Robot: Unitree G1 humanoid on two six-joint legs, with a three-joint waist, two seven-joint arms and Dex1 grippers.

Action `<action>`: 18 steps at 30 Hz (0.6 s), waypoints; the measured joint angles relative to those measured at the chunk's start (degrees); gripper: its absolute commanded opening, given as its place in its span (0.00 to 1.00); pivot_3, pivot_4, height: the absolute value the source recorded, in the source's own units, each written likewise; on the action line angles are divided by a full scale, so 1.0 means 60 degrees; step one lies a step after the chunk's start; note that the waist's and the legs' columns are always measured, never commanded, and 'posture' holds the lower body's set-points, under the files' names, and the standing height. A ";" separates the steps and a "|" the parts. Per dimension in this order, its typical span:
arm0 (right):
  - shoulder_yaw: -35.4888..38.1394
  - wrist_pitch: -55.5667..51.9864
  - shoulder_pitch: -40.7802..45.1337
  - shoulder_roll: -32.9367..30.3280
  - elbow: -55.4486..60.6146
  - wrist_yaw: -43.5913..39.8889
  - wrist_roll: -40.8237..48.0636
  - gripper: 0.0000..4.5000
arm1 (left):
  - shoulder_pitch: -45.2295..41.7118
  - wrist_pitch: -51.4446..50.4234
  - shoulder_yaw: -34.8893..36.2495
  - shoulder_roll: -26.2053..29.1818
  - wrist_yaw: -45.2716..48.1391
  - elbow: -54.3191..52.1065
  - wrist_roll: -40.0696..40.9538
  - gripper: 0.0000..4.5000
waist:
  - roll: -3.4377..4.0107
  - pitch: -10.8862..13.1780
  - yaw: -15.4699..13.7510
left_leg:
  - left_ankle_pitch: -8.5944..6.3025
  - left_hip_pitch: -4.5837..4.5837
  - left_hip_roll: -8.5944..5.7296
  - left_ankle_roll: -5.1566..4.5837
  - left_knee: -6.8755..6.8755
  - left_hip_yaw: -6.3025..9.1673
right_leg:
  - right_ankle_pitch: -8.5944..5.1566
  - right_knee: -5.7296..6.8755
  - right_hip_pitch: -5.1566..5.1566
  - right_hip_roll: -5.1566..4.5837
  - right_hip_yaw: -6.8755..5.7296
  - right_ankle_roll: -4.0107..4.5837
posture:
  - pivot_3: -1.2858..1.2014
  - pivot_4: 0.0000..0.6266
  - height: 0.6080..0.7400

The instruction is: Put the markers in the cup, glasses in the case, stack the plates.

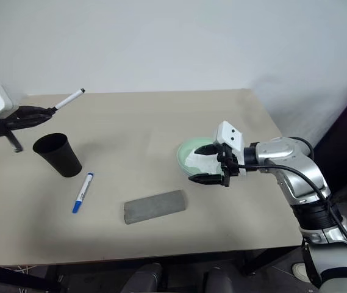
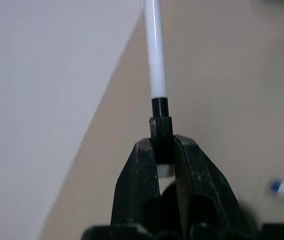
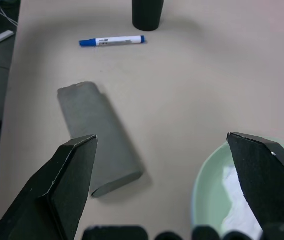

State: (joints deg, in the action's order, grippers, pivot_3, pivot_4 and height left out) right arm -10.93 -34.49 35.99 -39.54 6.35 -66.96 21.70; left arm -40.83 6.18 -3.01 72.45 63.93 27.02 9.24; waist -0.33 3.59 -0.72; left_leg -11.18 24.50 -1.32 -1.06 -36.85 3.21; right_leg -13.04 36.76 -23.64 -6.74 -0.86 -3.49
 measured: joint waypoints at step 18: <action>0.0509 -0.0104 0.0261 0.0484 -0.0234 0.0009 0.0612 1.00 | -0.7937 0.8228 -0.5858 -0.0528 -0.2533 0.7135 -0.9831 0.01 | -0.0091 0.0042 -0.0004 | -0.0007 0.0028 0.0028 -0.0015 -0.0031 -0.0049 | 0.0010 0.0028 -0.0013 -0.0012 0.0005 -0.0039 | 0.52 0.00 0.72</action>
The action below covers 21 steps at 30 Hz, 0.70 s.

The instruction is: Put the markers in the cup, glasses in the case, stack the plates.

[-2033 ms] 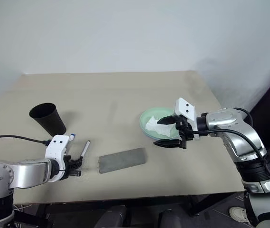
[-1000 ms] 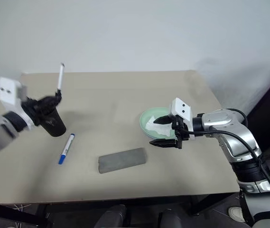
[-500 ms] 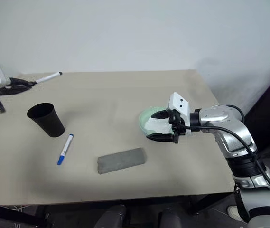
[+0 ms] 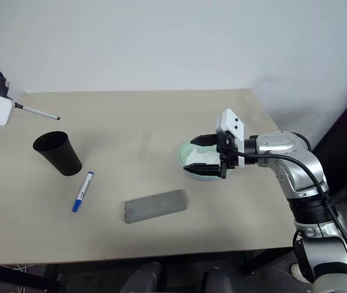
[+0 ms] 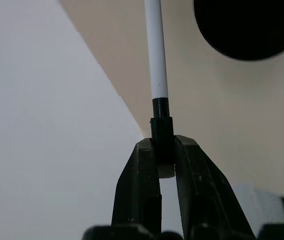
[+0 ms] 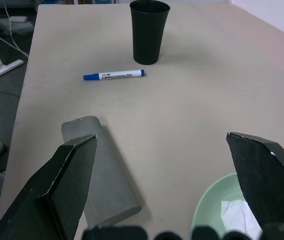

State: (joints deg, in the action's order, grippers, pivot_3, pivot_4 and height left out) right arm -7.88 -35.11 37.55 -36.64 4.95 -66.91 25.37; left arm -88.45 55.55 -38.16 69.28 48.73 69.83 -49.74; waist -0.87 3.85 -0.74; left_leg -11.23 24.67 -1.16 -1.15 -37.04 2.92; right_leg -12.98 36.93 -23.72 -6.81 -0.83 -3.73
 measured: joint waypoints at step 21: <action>0.0001 -0.0035 -0.0361 -0.0063 0.0347 -0.0005 0.0275 1.00 | -0.1257 0.1139 -0.2655 -0.1076 -0.3433 0.0878 -0.3771 0.01 | -0.0049 0.0027 0.0002 | -0.0090 0.0118 0.0082 -0.0053 -0.0217 -0.0141 | 0.0005 0.0127 -0.0140 -0.0010 -0.0007 -0.0015 | 0.52 0.00 0.72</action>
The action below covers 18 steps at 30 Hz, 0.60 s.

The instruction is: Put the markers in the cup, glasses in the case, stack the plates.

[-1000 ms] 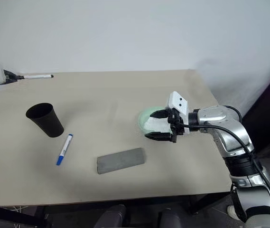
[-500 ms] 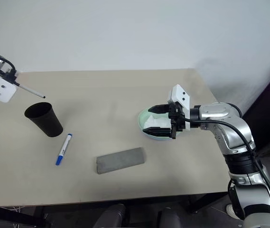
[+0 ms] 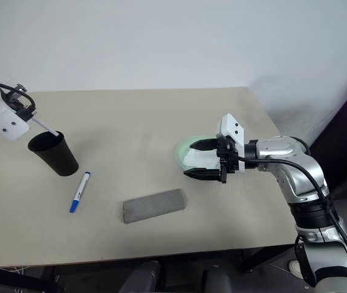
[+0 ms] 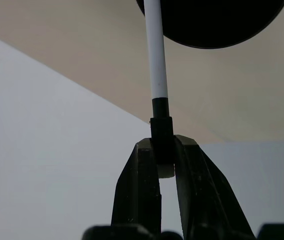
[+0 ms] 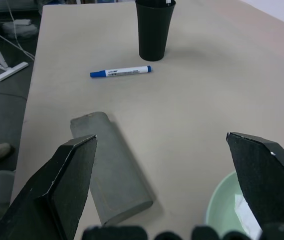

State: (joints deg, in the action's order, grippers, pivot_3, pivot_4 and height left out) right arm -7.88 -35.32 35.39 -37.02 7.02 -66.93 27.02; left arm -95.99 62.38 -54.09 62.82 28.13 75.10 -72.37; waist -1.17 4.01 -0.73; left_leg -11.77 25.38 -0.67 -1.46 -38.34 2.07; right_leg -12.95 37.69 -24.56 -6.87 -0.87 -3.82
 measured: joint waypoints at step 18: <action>0.0000 -0.0066 0.0000 0.0020 0.0053 0.0094 0.0092 1.00 | 0.0606 0.0508 -0.0184 -0.0161 0.0186 0.0113 -0.0017 0.01 | -0.0004 -0.0002 0.0004 | -0.0002 0.0026 0.0006 -0.0026 -0.0054 -0.0004 | 0.0007 0.0018 -0.0008 0.0007 -0.0001 -0.0009 | 0.52 0.00 0.72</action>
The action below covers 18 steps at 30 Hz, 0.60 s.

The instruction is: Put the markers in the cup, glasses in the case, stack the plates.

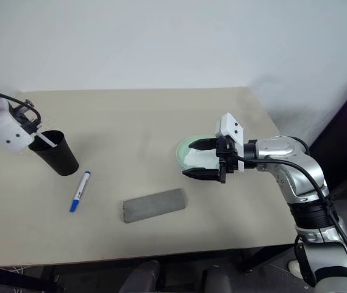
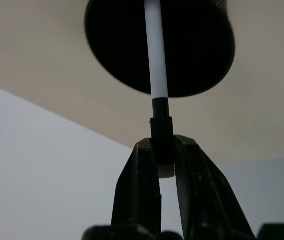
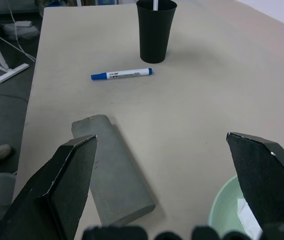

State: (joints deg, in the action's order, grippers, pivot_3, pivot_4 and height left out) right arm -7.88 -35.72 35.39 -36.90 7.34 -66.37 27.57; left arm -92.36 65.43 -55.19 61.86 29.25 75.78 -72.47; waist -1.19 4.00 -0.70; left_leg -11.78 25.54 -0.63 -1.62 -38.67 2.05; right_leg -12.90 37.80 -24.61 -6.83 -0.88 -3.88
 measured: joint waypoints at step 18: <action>0.0131 -0.0037 0.0000 -0.0005 0.0226 -0.0129 0.0559 1.00 | 0.0452 -0.0197 -0.0047 -0.0073 -0.0247 -0.0079 -0.0114 0.01 | -0.0003 -0.0002 0.0000 | -0.0002 0.0000 0.0000 -0.0003 -0.0018 -0.0001 | 0.0005 0.0006 0.0007 0.0001 0.0000 -0.0006 | 0.52 0.00 0.72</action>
State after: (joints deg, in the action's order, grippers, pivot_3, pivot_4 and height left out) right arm -7.09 -35.94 35.39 -36.93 8.70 -67.15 30.93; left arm -89.65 64.25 -55.48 61.41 27.77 75.30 -73.15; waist -1.21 3.99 -0.70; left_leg -11.79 25.54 -0.63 -1.64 -38.78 2.04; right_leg -12.88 37.84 -24.57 -6.82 -0.87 -3.91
